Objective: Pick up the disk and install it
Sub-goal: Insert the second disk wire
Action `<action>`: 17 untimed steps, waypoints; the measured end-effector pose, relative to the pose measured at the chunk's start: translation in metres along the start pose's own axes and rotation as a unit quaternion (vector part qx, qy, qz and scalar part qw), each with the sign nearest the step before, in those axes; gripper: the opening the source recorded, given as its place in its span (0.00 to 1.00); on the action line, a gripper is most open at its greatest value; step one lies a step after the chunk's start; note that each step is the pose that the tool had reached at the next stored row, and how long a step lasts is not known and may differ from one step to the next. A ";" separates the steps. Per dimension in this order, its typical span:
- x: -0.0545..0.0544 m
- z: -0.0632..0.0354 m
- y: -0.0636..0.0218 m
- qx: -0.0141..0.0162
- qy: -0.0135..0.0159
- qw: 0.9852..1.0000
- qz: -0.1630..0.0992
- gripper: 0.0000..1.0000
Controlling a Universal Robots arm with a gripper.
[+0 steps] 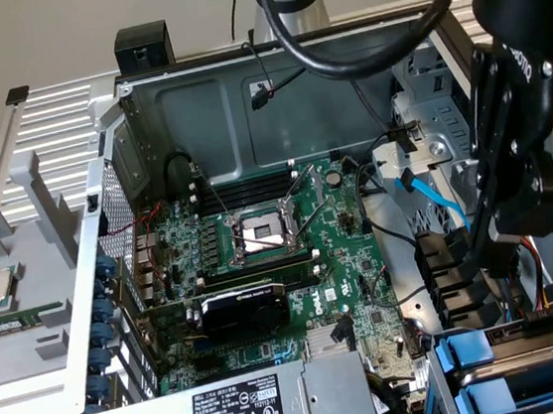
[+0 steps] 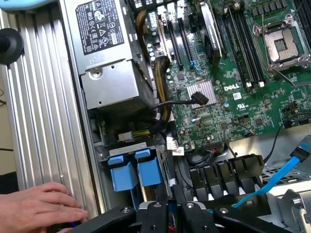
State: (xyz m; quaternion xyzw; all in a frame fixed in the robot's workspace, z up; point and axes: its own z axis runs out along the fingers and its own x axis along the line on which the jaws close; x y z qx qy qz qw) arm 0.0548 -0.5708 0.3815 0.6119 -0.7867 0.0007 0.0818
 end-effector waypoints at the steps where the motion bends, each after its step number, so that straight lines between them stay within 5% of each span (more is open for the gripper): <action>1: 0.000 0.0000 -0.0004 0.001 0.001 1.000 -0.006 0.16; 8: 0.000 -0.0001 -0.0009 0.008 0.005 0.998 -0.059 0.16; 17: -0.001 -0.0007 -0.0060 0.008 0.003 0.998 -0.066 0.16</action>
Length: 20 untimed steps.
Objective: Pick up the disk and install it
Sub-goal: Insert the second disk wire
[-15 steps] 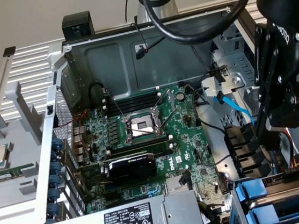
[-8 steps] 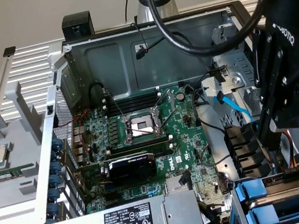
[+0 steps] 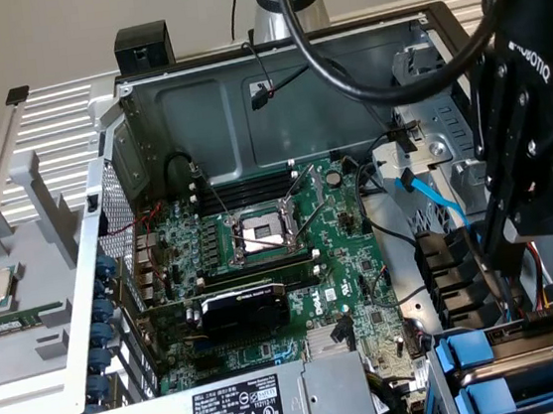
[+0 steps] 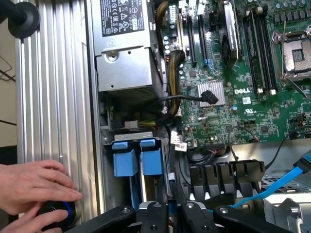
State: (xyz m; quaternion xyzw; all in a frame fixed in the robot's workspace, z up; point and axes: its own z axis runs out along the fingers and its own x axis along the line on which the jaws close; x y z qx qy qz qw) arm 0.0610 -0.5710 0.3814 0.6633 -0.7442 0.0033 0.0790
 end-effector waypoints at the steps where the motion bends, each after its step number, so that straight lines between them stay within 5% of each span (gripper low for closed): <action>1: 0.000 -0.0001 -0.0012 0.000 -0.001 1.000 -0.001 0.16; 20: 0.009 0.0148 -0.0038 0.004 -0.010 0.999 -0.051 0.16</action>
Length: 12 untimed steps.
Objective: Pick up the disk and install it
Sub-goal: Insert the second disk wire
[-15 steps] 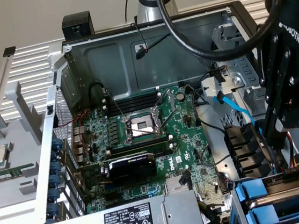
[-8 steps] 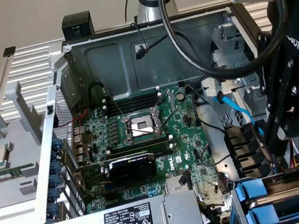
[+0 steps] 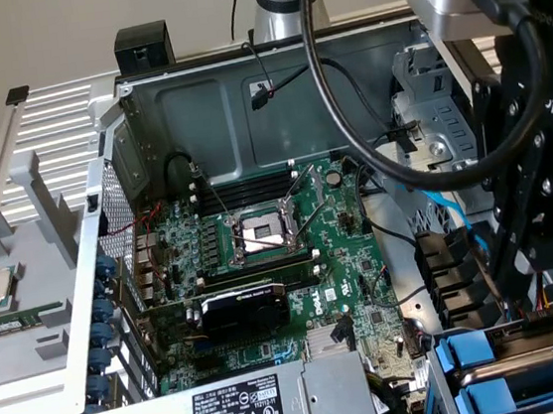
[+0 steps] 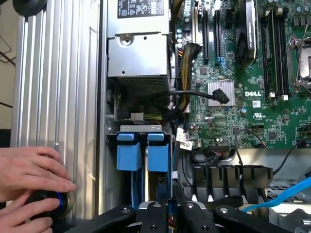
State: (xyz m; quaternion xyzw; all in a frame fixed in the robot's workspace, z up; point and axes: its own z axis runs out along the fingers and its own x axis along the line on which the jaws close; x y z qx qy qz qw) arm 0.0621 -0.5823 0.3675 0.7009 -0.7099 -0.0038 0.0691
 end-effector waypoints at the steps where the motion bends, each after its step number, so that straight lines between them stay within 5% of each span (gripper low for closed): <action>1: 0.000 0.0003 0.0000 0.000 -0.002 1.000 -0.004 0.16; 7: 0.011 0.0028 -0.0003 0.000 -0.011 1.000 -0.010 0.16; 9: 0.016 0.0035 -0.0004 0.000 -0.018 1.000 -0.011 0.16; 12: 0.023 0.0056 -0.0011 0.000 -0.033 0.999 -0.012 0.16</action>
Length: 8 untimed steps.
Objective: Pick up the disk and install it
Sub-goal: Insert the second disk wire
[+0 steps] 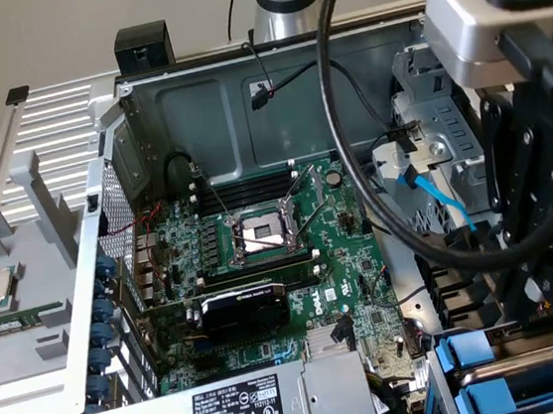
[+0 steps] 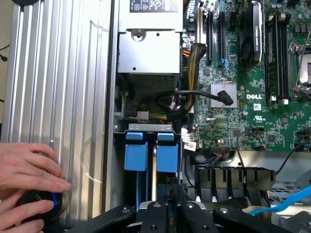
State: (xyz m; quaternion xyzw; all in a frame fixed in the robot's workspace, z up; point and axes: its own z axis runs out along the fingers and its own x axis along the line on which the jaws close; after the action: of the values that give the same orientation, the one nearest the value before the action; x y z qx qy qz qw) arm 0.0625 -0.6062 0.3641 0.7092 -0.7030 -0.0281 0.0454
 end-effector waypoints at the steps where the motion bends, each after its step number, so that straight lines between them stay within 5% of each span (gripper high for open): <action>1: 0.002 0.0005 -0.0003 0.000 -0.004 1.000 0.000 0.16; 4: 0.005 0.0019 -0.0012 0.000 -0.012 1.000 -0.001 0.16; 8: 0.004 0.0029 -0.0015 0.000 -0.012 1.000 -0.001 0.16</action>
State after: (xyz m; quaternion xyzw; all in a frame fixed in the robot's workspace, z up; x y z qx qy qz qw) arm 0.0637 -0.6106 0.3611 0.7097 -0.7026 -0.0369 0.0366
